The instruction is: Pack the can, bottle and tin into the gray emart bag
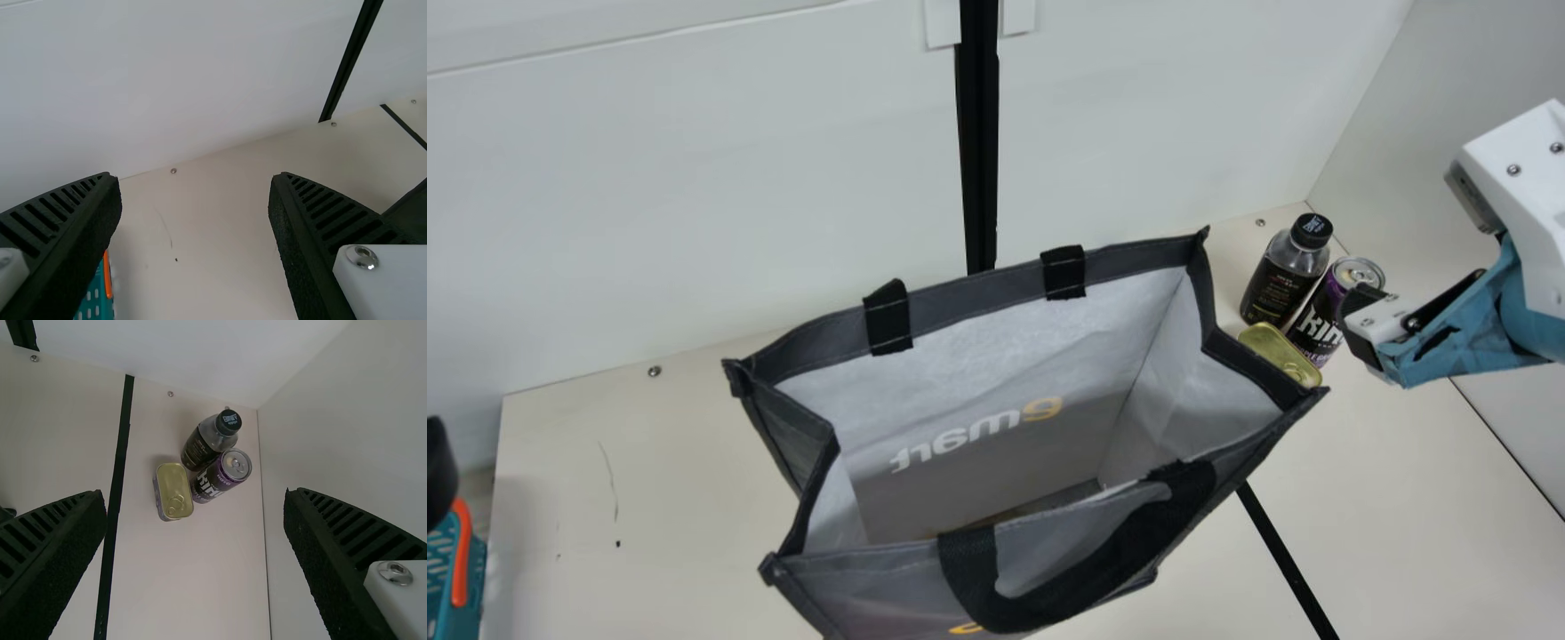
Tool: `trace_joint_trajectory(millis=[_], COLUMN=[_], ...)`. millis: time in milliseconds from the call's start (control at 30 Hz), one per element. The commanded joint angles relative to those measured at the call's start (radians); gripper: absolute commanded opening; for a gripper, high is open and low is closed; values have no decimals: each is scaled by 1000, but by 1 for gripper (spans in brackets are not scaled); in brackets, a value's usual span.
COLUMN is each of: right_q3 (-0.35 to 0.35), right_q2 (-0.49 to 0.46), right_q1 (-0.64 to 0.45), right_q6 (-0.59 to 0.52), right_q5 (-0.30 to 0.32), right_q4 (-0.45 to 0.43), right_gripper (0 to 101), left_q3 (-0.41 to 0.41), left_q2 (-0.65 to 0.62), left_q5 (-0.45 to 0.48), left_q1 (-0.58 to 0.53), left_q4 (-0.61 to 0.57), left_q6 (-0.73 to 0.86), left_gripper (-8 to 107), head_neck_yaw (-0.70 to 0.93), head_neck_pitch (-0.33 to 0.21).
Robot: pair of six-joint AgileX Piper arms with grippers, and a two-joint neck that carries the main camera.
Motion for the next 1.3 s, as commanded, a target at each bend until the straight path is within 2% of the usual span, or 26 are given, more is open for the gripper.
trace_joint_trajectory(millis=[0,1267], right_q3=[0,0], right_q2=[0,0], right_q1=[0,0], right_q6=[0,0], right_q5=[0,0], right_q4=[0,0], right_gripper=[91,91], left_q3=[-15,-318], left_q2=[10,205], left_q5=[-1,20], left_q1=[-9,-297], left_q4=[-1,18], left_q6=[3,20], left_gripper=[90,90], head_neck_yaw=[-1,-1], head_neck_pitch=[-23,-23])
